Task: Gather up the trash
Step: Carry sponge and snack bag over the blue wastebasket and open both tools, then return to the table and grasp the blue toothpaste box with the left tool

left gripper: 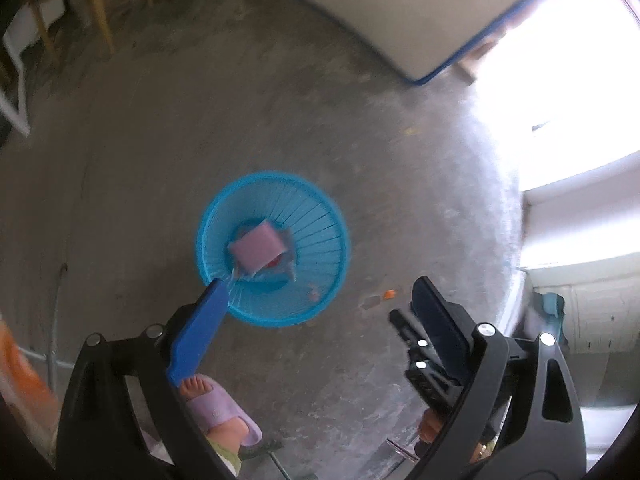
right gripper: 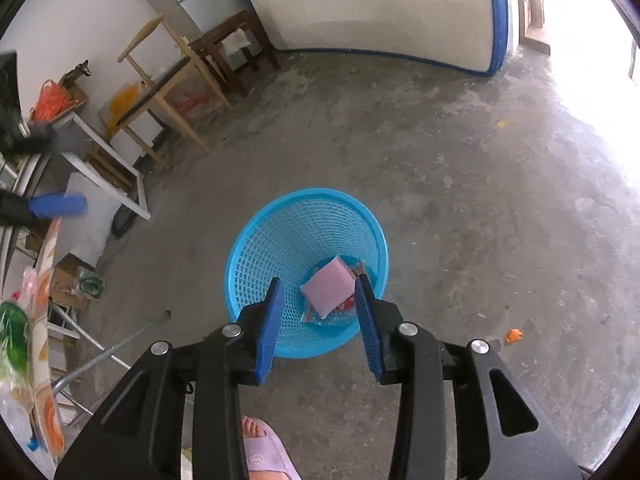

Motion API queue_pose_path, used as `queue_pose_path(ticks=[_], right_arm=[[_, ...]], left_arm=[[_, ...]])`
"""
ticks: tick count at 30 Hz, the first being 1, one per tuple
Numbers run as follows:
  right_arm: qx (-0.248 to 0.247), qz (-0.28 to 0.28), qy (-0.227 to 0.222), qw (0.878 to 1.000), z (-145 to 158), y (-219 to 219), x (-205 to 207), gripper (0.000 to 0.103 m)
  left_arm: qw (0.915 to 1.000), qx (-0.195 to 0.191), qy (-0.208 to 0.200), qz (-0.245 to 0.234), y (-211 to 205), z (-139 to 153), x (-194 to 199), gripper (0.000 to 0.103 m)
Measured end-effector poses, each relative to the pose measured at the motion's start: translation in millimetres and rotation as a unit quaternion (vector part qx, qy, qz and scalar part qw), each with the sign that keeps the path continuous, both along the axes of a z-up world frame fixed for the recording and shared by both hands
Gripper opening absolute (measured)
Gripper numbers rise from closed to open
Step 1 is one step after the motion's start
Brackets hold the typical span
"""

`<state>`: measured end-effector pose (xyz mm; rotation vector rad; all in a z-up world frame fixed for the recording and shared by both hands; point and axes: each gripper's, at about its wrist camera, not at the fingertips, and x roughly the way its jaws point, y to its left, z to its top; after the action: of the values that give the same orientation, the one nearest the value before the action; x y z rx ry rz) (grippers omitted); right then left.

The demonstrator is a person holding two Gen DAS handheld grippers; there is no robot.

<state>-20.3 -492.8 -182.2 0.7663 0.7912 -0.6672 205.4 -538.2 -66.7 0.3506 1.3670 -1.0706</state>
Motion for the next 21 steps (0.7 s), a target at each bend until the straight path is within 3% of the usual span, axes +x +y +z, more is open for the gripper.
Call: queue_pose_path(ticks=[3, 8, 11, 13, 16, 19, 21], right_arm=[[-0.021, 0.002, -0.001, 1.000, 20, 22, -16, 0.041], [-0.065, 0.009, -0.027, 0.997, 68, 69, -46, 0.075], [-0.069, 0.014, -0.033, 0.997, 92, 96, -57, 0.086], [-0.057, 0.021, -0.022, 0.998, 100, 111, -60, 0.088], [-0.058, 0.036, 0.004, 0.998, 109, 135, -57, 0.089], [-0.098, 0.044, 0.028, 0.994, 126, 163, -48, 0.096], [-0.131, 0.054, 0.037, 0.989, 140, 183, -38, 0.097]], left_arm=[[0.9982, -0.047, -0.020, -0.032, 25, 50, -16, 0.089], [0.9849, -0.147, -0.055, -0.073, 123, 141, -43, 0.089], [0.9763, -0.195, -0.069, -0.064, 197, 173, -46, 0.090], [0.9692, -0.230, -0.081, -0.030, 265, 189, -45, 0.092], [0.9624, -0.242, -0.114, 0.044, 353, 193, -42, 0.092], [0.9516, -0.236, -0.139, 0.139, 443, 186, -41, 0.092], [0.9380, -0.237, -0.143, 0.208, 505, 177, -45, 0.092]])
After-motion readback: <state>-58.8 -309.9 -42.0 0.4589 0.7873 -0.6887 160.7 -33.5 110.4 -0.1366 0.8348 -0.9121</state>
